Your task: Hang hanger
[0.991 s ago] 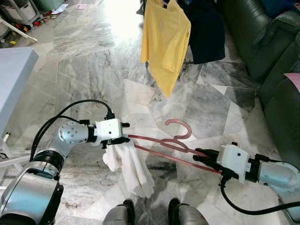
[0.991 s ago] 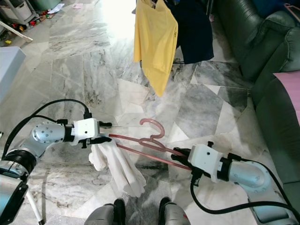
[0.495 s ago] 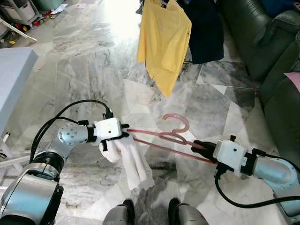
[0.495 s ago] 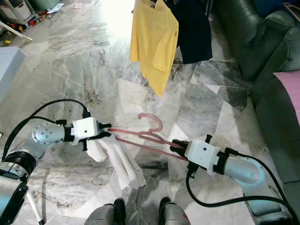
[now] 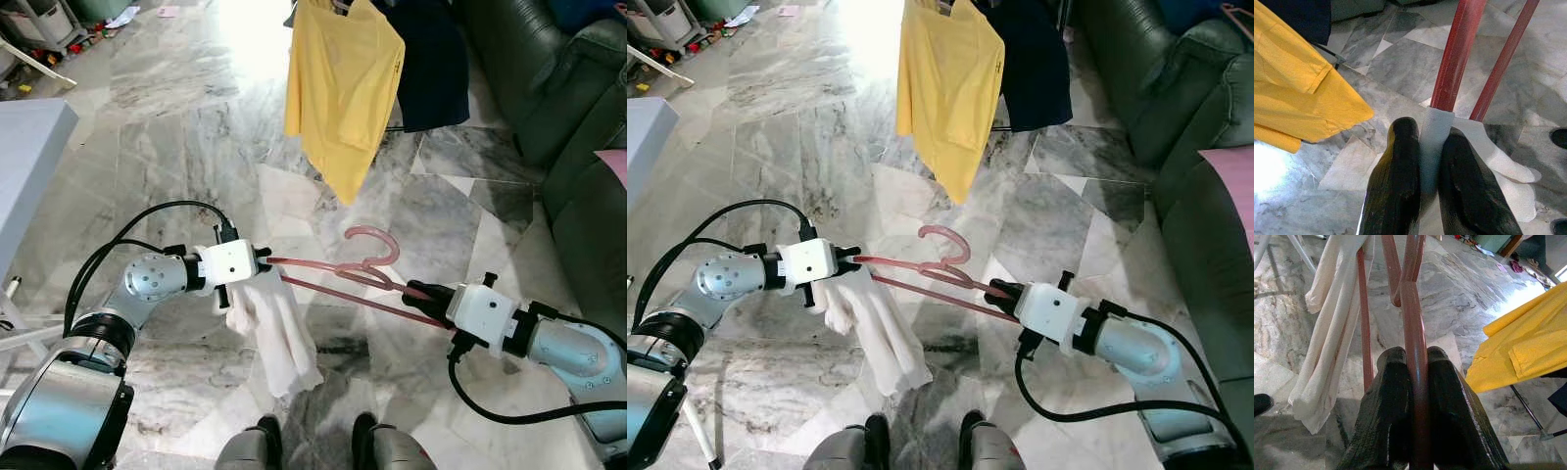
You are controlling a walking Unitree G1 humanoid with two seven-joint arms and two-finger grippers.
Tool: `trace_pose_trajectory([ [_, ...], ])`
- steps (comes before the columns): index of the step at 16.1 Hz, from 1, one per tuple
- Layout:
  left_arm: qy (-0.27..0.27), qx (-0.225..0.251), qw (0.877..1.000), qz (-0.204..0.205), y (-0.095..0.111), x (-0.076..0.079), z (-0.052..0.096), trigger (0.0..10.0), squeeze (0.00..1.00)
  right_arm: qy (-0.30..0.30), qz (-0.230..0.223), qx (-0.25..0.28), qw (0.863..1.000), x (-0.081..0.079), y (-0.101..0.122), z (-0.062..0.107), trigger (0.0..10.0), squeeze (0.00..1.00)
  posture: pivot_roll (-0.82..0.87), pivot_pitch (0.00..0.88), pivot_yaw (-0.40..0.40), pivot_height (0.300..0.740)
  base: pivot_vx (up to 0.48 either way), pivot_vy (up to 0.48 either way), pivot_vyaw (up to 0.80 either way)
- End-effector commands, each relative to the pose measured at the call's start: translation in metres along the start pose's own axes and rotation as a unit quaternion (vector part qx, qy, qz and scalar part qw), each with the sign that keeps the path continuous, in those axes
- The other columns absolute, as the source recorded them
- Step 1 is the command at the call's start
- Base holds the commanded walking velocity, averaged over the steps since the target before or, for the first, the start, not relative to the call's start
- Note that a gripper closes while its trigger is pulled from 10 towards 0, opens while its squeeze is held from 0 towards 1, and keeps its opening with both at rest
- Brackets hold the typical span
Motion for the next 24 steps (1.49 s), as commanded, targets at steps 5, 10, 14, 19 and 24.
trace_pose_trajectory([
  [5,-0.021,0.001,1.0,-0.009,0.001,0.006,-0.001,0.0,0.0,0.013,0.025,0.002,1.0,0.001,0.002,0.001,10.0,0.0,-0.21,0.247,0.082,0.74,0.0,0.0,0.0],
  [10,-0.027,-0.001,1.0,-0.007,-0.001,0.01,-0.001,0.0,0.0,0.054,0.01,-0.018,0.998,-0.004,-0.003,0.004,10.0,1.0,-0.21,0.246,0.083,0.74,0.0,0.0,0.0],
  [14,-0.032,-0.012,0.999,0.001,-0.006,0.016,0.002,0.0,0.0,0.06,0.019,-0.052,0.997,0.007,-0.01,0.018,10.0,1.0,-0.2,0.242,0.087,0.74,0.0,0.0,0.0],
  [19,-0.013,-0.047,0.998,0.032,-0.021,0.024,0.012,0.0,0.0,-0.03,0.05,-0.059,0.997,0.053,0.0,0.041,10.0,1.0,-0.21,0.236,0.086,0.74,0.0,0.0,0.0],
  [24,0.008,-0.062,0.997,0.054,-0.028,0.024,0.017,0.0,0.0,-0.074,0.056,-0.052,0.994,0.064,0.002,0.046,10.0,1.0,-0.2,0.233,0.084,0.74,0.0,0.0,0.0],
])
Point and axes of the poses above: a point about 5 cm out from each wrist's last joint towards the gripper, its own z axis pointing back from the gripper into the wrist, its own y axis along the axis of the wrist's last joint, x = y × z, the point moved 3 cm from there along -z, pointing out of the wrist towards the gripper, and after that the axes turned 13 degrees about -z, right-handed, at the moved point
